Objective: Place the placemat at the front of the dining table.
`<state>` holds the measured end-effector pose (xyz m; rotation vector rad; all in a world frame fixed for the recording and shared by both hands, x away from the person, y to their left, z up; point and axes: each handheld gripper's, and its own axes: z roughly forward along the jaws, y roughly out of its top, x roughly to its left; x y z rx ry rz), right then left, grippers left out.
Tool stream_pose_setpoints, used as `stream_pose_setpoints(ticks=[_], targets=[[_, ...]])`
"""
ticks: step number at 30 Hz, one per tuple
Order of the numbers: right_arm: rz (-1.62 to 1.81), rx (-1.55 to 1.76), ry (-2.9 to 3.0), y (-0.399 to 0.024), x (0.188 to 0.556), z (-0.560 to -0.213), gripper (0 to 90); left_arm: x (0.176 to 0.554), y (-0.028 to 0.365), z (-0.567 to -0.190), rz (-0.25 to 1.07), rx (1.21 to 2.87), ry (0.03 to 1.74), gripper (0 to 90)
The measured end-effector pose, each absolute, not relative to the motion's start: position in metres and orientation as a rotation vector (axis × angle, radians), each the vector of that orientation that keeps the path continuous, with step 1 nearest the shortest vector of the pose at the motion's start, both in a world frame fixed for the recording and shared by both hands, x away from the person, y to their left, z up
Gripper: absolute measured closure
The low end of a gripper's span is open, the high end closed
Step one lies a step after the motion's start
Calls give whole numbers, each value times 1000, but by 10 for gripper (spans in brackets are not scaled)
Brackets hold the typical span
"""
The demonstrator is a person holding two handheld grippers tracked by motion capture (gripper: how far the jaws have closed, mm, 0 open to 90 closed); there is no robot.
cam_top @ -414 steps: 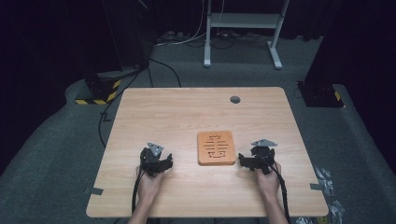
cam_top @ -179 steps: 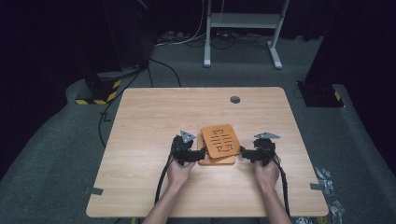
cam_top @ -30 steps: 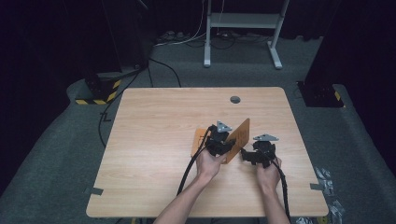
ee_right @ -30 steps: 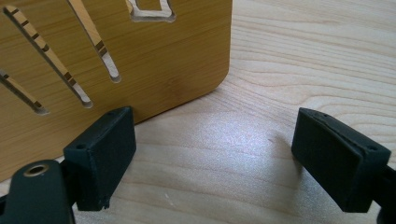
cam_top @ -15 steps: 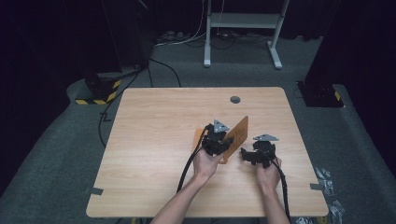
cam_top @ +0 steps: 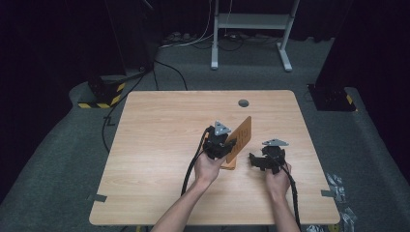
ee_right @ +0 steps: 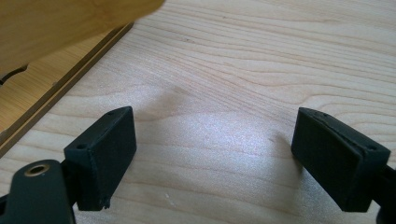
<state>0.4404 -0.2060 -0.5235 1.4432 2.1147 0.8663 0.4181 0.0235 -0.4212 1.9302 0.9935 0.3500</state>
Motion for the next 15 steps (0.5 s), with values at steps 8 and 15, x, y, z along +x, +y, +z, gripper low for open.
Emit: stream_pose_setpoints(ticks=[8,15], targets=[[867,1445,2114,-206,440,-524,137,415,35,-413,375,1927,991,860],[868,1447,2113,-206,440,-524,137,413,46,-406,389,1913,995,860]])
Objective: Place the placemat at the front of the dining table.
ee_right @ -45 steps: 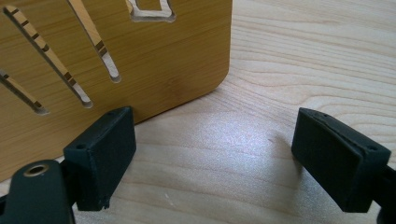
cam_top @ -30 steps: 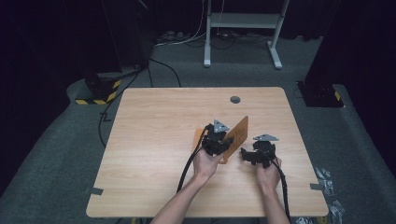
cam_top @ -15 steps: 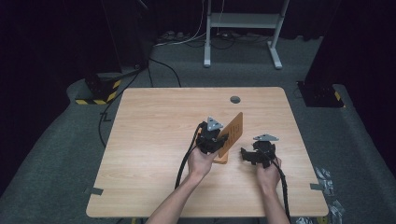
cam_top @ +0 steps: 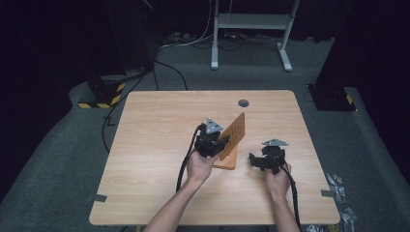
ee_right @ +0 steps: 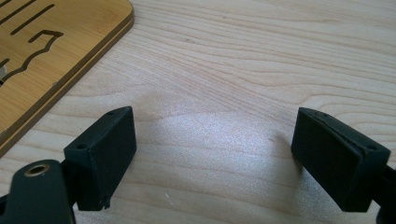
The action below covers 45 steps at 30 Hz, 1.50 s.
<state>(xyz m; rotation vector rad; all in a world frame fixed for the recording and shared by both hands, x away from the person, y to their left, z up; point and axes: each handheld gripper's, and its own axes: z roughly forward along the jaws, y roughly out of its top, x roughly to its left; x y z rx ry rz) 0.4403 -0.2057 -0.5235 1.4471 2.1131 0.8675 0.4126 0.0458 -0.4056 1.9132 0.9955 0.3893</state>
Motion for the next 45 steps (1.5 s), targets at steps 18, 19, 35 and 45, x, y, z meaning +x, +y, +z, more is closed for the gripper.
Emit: stream_pose_setpoints(ticks=[18,19,35,45], targets=[[868,1433,2122,-205,441,-523,136,409,76,-391,438,1873,1011,860],[869,1437,2121,-205,441,-524,136,408,79,-390,446,1879,1015,860],[869,1436,2122,-205,441,-524,136,409,104,-374,452,1815,1039,860],[869,1434,2123,-205,441,-524,136,408,123,-367,472,1794,1061,860]])
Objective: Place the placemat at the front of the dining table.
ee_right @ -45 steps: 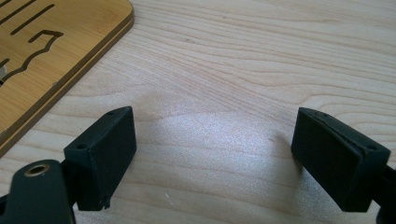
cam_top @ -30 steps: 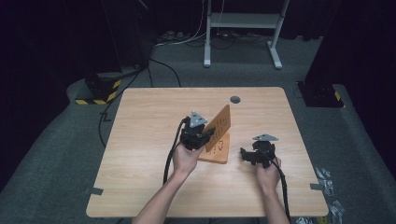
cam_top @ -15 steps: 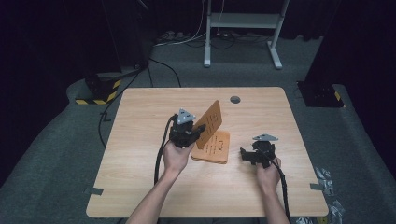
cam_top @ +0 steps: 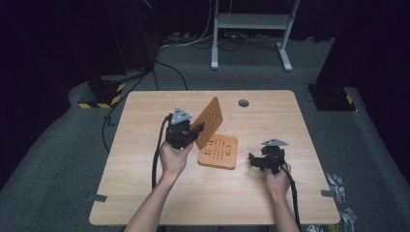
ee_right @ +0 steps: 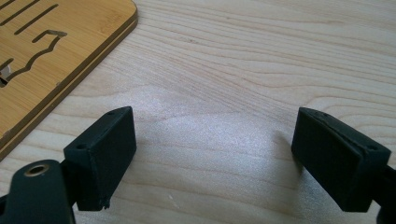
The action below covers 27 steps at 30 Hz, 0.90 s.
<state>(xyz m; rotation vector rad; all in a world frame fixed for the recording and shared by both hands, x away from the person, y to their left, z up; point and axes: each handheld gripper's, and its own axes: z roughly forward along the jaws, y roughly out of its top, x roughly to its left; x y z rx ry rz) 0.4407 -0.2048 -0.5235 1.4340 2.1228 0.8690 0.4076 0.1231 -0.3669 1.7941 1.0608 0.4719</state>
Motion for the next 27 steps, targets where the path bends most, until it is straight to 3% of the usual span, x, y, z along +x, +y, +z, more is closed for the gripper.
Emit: stream_pose_setpoints(ticks=[27], targets=[[866,1431,2123,-205,441,-524,136,398,175,-363,514,1770,1121,860]])
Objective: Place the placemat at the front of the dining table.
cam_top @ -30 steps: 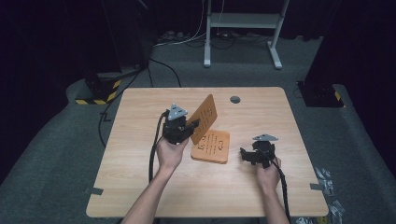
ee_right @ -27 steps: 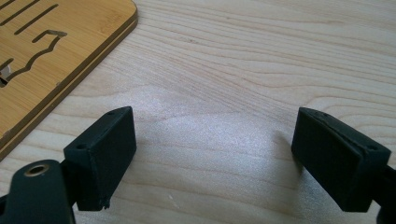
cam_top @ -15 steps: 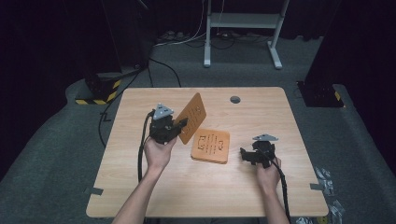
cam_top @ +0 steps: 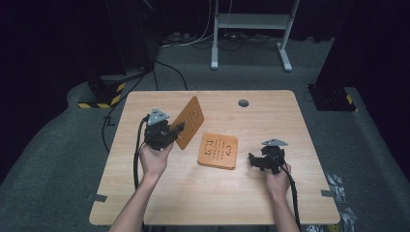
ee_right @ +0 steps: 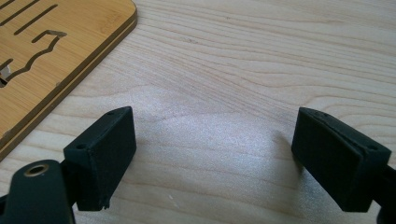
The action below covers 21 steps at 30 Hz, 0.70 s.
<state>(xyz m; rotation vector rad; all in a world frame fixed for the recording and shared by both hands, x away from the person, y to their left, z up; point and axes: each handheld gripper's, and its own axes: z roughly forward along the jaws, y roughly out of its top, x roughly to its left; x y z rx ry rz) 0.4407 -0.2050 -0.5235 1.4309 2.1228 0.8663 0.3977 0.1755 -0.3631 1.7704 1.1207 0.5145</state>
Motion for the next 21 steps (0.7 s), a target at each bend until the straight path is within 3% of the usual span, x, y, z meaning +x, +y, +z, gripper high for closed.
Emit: stream_pose_setpoints(ticks=[21], targets=[[866,1431,2122,-205,441,-524,136,388,220,-358,569,1702,1195,860]])
